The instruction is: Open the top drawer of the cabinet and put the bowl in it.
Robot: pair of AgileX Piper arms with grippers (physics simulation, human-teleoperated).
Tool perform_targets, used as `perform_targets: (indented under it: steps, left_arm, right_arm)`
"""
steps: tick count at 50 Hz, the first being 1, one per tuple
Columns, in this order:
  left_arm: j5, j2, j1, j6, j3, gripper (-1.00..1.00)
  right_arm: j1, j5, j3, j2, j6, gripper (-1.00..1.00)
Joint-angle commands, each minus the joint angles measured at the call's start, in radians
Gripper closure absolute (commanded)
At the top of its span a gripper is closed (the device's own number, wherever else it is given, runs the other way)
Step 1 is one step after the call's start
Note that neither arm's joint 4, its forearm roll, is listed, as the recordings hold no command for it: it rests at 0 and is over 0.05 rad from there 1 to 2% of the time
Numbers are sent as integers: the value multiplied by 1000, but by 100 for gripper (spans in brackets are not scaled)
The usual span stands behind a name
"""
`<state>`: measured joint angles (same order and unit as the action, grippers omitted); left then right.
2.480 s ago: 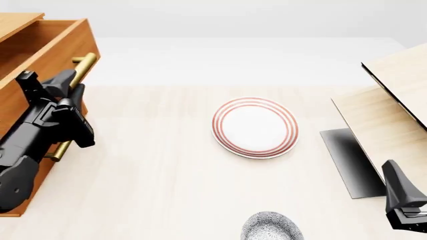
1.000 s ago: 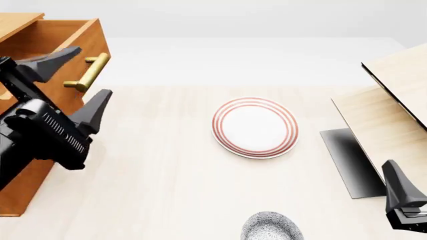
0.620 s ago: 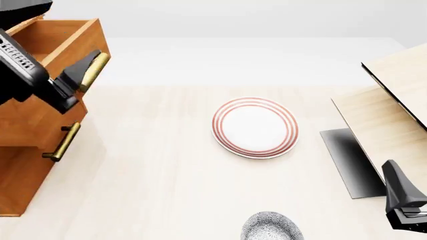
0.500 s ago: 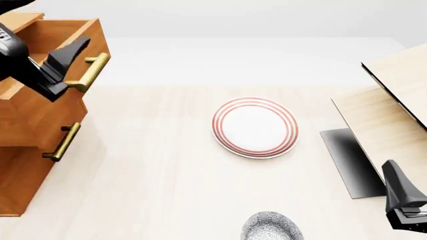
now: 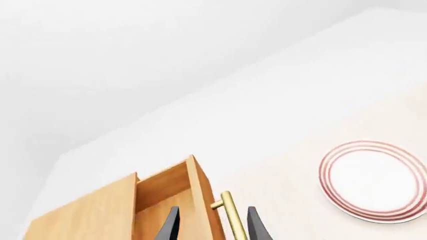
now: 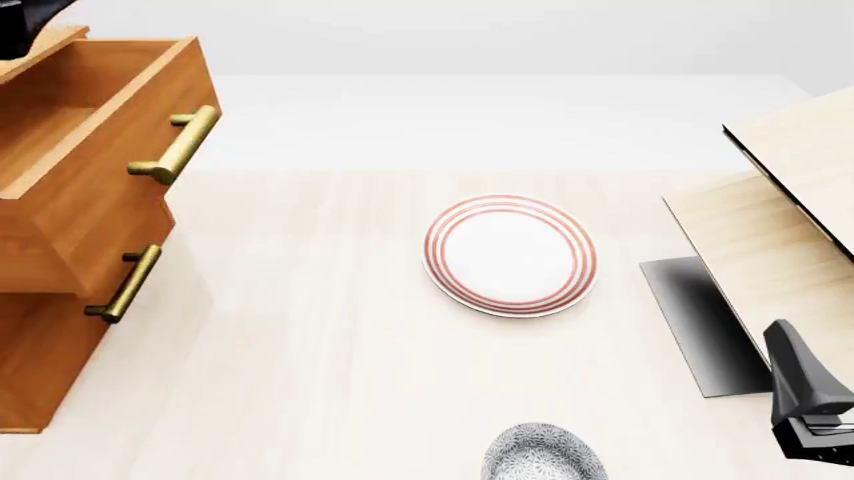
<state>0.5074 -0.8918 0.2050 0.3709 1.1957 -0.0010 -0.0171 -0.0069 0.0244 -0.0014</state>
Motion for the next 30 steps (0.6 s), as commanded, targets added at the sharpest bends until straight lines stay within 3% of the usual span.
perform_targets:
  steps: [1, 11, 14, 17, 19, 20, 28, 30]
  left_arm:
    - [158, -54, -47, -117, 124, -100]
    - [255, -154, -73, -238, 213, -100]
    - [280, -165, -116, -234, 217, -100]
    - [291, -213, -80, -284, 251, -100]
    - [309, -205, -131, -270, 242, -100]
    - [306, -224, -108, -300, 255, -100]
    - [334, -280, -122, -324, 266, -100]
    - [335, -308, -94, -362, 278, -100]
  right_arm:
    - [0, 7, 1, -8, 0, -100]
    - [0, 7, 1, -9, 0, -100]
    - [0, 7, 1, -8, 0, -100]
    - [0, 7, 1, -9, 0, -100]
    - [0, 7, 1, -8, 0, -100]
    - [0, 7, 1, -8, 1, -100]
    - [0, 7, 1, -8, 1, -100]
    - [0, 7, 1, -9, 0, -100]
